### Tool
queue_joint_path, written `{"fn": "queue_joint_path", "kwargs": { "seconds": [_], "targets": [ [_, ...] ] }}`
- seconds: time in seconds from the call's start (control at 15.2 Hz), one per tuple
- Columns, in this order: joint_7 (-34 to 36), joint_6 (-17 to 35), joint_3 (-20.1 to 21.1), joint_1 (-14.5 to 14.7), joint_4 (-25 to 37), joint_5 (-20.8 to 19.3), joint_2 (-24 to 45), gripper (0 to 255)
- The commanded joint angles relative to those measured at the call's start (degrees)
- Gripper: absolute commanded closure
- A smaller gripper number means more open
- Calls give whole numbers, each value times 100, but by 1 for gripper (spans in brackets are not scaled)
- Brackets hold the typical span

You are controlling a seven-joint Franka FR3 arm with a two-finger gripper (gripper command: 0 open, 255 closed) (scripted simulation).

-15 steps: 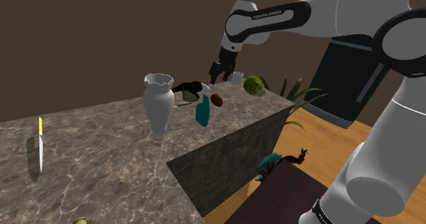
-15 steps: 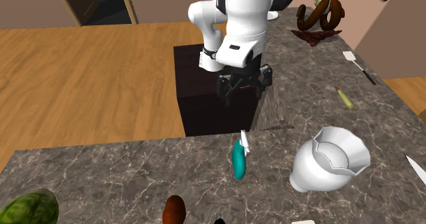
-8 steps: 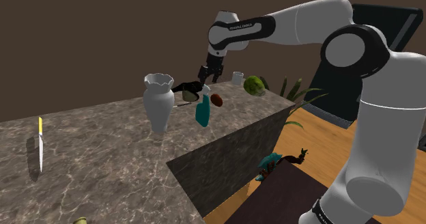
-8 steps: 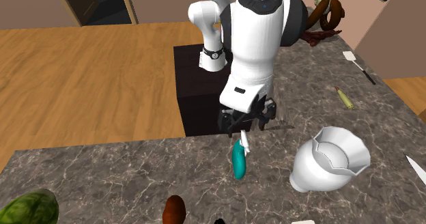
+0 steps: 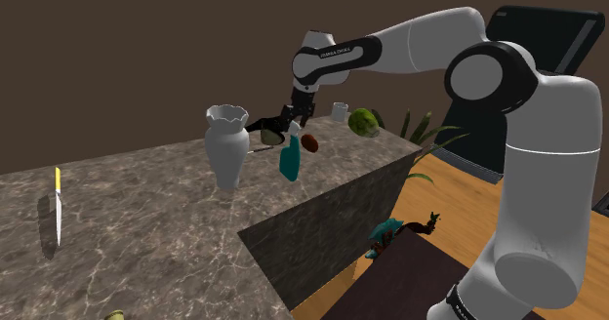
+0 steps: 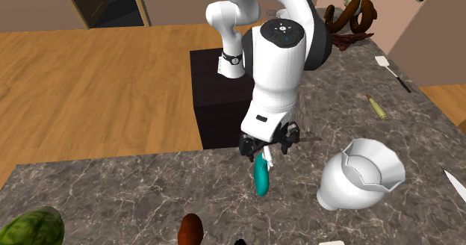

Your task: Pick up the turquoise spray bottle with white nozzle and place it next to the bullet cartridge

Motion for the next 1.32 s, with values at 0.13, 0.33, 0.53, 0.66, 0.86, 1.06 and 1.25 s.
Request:
{"fn": "queue_joint_path", "kwargs": {
  "seconds": [0.13, 0.33, 0.53, 0.66, 0.86, 1.06, 1.25],
  "targets": [
    [4, 40, 2, 3, -13, 1, 21, 0],
    [4, 40, 2, 3, -13, 1, 21, 0],
    [4, 39, 2, 3, -13, 1, 20, 255],
    [4, 39, 2, 3, -13, 1, 20, 255],
    [4, 39, 2, 3, -13, 1, 20, 255],
    [4, 40, 2, 3, -13, 1, 21, 255],
    [16, -165, -2, 3, 133, -9, -39, 255]
  ]
}}
